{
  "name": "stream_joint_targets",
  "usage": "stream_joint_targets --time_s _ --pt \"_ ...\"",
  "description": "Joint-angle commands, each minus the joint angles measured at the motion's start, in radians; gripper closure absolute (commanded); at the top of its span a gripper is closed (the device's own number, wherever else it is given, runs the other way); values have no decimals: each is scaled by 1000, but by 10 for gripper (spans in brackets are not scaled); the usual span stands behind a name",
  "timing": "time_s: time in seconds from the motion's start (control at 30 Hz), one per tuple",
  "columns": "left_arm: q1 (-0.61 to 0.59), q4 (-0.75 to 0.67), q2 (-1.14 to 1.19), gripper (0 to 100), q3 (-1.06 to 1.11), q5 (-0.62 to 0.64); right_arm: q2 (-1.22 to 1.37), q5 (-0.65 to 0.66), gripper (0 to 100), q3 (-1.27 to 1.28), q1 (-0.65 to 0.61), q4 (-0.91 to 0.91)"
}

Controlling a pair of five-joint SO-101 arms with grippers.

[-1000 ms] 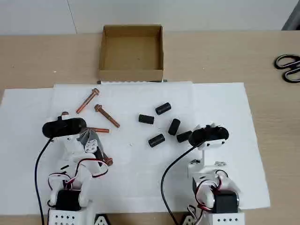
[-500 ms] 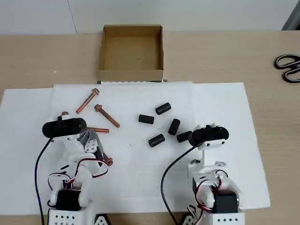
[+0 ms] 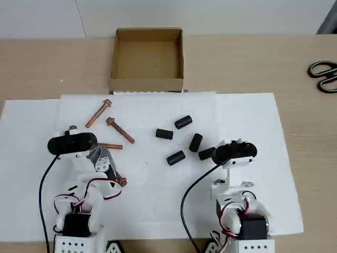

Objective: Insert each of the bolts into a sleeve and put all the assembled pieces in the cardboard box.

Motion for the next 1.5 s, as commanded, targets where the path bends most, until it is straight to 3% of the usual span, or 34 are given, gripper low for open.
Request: stream_joint_targets --time_s 0.0,1.23,1.37,1.47 --pt "2 5 -12 994 -7 3 -7 9 995 -3 1 -19" --pt "12 0 -12 994 -7 3 -7 5 995 -3 -1 -21" --pt "74 6 -12 994 -10 -2 -5 -44 995 -5 7 -47" --pt "51 61 -8 994 -74 -2 -1 -54 995 -18 7 -111"
